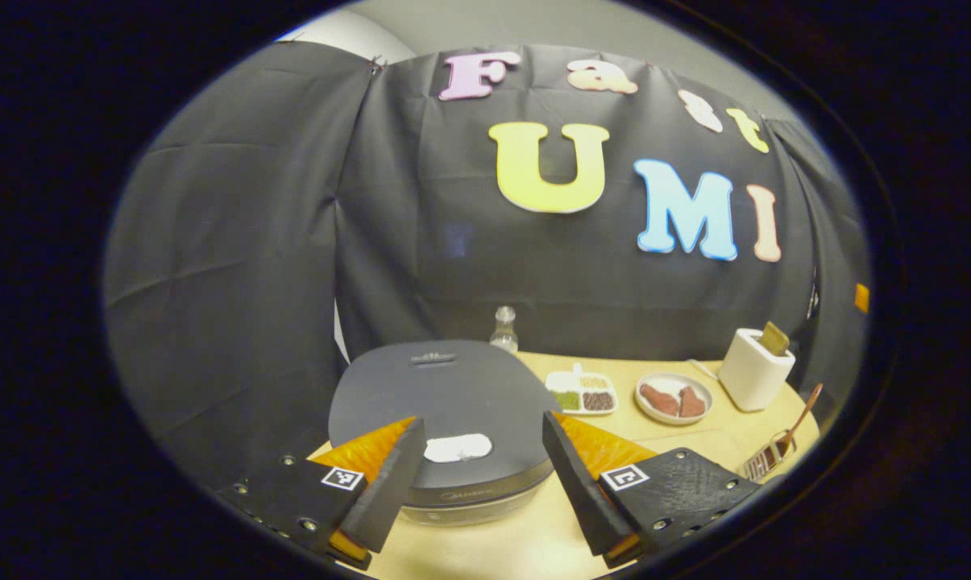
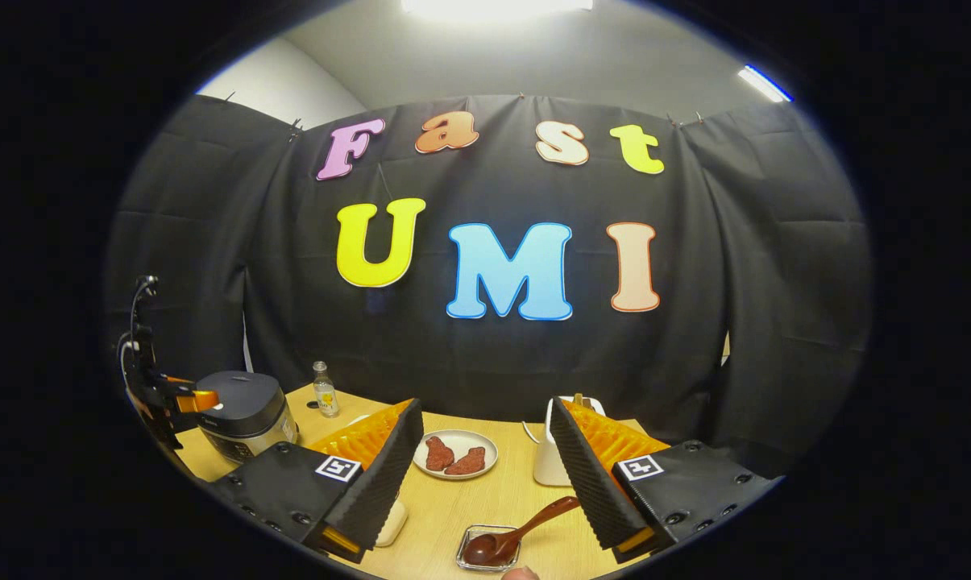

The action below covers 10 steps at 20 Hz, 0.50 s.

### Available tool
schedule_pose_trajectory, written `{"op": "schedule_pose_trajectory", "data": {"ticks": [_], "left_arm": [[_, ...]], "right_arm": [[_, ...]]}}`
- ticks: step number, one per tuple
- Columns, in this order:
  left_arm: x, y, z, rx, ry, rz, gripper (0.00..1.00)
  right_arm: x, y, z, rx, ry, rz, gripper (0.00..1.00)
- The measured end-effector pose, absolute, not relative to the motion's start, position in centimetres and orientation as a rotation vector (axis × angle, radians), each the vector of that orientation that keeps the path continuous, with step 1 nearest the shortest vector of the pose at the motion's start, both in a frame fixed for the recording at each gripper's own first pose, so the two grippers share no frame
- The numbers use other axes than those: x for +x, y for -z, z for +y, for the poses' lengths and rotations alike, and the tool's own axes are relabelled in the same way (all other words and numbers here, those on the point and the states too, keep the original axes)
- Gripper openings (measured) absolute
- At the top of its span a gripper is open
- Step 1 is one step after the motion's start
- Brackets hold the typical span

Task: Close the left gripper, press the button to open the rice cooker; take a wooden spoon from the chopstick holder with the right hand, scoop a spoonful of rice and pour it into the rice cooker, then put the wooden spoon back into the chopstick holder.

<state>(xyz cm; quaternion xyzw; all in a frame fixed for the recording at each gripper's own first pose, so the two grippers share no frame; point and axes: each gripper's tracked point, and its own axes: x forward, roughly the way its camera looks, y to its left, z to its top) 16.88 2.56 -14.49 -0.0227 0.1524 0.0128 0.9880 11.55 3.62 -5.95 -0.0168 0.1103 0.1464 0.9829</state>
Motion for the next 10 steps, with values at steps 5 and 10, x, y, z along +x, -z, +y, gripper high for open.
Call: {"op": "schedule_pose_trajectory", "data": {"ticks": [5,10], "left_arm": [[13.8,5.4,-0.3,-0.01,0.017,0.111,0.89],[9.3,0.4,-2.1,0.033,0.084,0.0,0.89]], "right_arm": [[10.5,4.9,3.4,-0.032,-0.319,0.176,0.99],[7.8,3.4,3.4,-0.005,-0.279,0.152,0.99]]}}
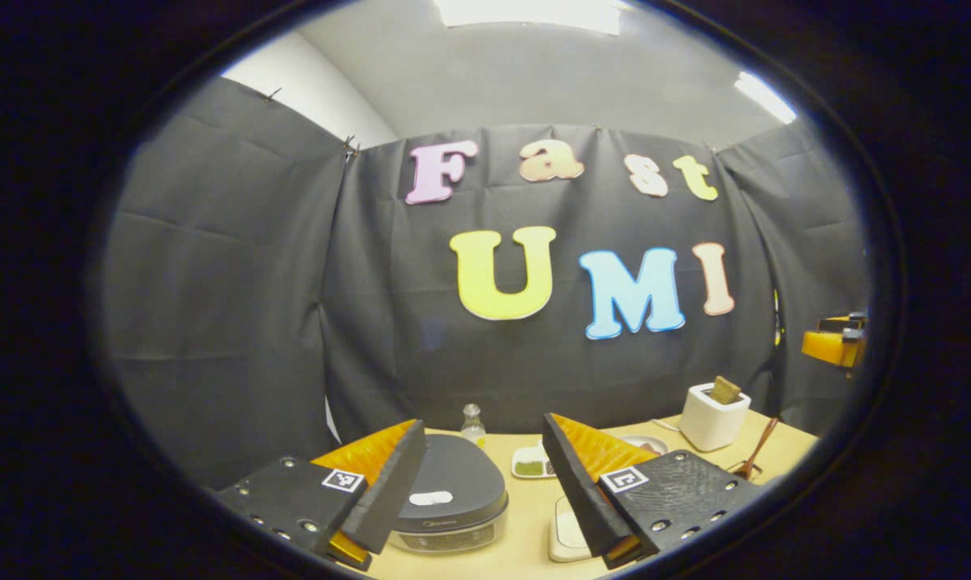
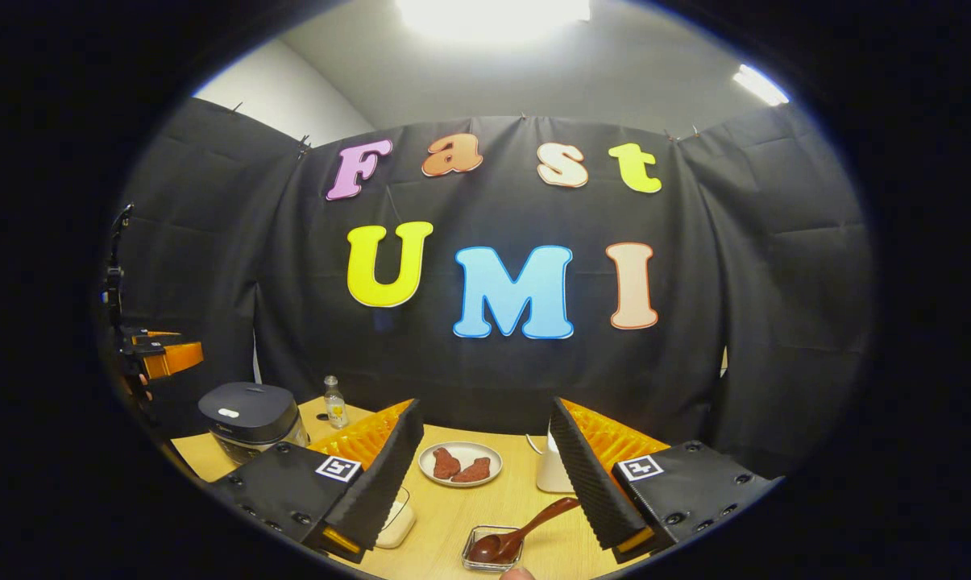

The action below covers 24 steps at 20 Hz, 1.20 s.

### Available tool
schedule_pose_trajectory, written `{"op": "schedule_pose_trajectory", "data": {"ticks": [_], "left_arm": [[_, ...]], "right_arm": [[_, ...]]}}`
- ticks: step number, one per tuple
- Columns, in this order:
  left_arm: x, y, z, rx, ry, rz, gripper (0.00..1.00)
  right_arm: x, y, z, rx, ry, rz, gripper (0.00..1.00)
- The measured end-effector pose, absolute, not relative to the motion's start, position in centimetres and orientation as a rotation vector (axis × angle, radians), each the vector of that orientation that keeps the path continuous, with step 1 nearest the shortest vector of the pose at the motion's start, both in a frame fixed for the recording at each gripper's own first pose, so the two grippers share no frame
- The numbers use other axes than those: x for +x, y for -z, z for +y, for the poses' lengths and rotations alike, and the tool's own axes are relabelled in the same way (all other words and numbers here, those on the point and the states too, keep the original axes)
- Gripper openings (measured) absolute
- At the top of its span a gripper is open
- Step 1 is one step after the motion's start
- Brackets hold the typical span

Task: Close the left gripper, press the button to open the rice cooker; take a wooden spoon from the chopstick holder with the right hand, scoop a spoonful of rice and pour it into the rice cooker, then put the wooden spoon back into the chopstick holder.

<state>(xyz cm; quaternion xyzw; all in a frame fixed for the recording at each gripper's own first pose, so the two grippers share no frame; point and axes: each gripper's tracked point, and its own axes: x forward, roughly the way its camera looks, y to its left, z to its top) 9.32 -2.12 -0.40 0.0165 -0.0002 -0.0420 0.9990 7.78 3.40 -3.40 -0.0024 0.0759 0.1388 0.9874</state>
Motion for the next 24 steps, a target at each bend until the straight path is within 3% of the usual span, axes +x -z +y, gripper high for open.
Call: {"op": "schedule_pose_trajectory", "data": {"ticks": [4,5,13,24], "left_arm": [[5.8,-1.7,-2.5,0.023,0.141,-0.037,0.89],[5.0,-2.1,-2.3,0.02,0.15,-0.045,0.89],[0.1,-3.4,-0.7,0.022,0.149,-0.09,0.88],[-1.8,-3.2,0.9,-0.007,0.125,-0.082,0.88]], "right_arm": [[4.5,2.3,3.4,-0.002,-0.238,0.144,0.96],[3.6,2.3,3.3,-0.003,-0.227,0.148,0.99],[-1.6,1.7,3.0,0.012,-0.172,0.137,0.99],[-3.7,1.3,2.7,0.003,-0.154,0.129,0.99]]}}
